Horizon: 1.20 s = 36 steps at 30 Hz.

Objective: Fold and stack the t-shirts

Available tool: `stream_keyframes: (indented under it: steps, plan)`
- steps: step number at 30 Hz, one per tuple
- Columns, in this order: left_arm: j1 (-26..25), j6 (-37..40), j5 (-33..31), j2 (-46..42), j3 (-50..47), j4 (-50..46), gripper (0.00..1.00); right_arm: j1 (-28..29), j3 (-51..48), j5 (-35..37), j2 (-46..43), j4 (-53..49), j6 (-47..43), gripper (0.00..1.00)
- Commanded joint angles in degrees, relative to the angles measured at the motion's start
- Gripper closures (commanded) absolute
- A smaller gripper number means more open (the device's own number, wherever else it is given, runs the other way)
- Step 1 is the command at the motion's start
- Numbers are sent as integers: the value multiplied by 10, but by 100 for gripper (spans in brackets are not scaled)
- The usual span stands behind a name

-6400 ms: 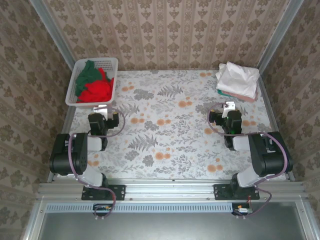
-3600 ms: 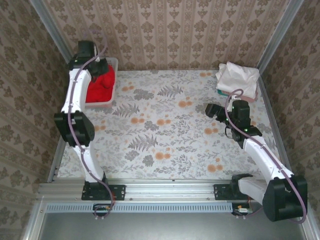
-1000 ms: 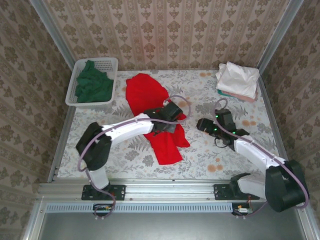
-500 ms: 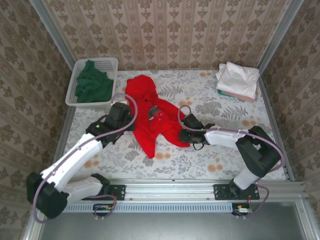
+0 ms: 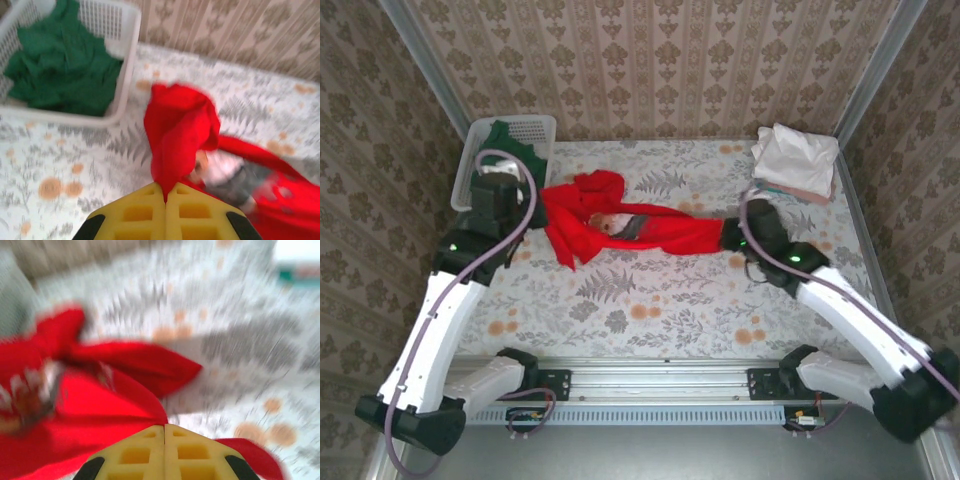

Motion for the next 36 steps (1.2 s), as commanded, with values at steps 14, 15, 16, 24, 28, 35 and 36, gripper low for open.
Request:
stream_keyframes:
  steps: [14, 15, 16, 24, 28, 35, 36]
  plan:
    - [104, 51, 251, 466, 676, -3, 100, -78, 442, 86, 206, -58, -125, 100]
    - [117, 42, 281, 513, 771, -16, 100, -88, 469, 49, 221, -58, -126, 100]
    - [128, 29, 296, 554, 862, -32, 100, -99, 504, 15, 224, -58, -117, 100]
    - [162, 31, 362, 379, 643, 87, 100, -133, 607, -10, 222, -67, -132, 100]
    - [166, 47, 286, 144, 296, 240, 100, -133, 474, -47, 125, -26, -123, 100]
    - [160, -61, 213, -163, -214, 261, 100, -130, 101, -164, -35, -3, -50, 100]
    - [157, -74, 197, -191, -265, 232, 100, -130, 57, -173, -48, -14, -41, 100]
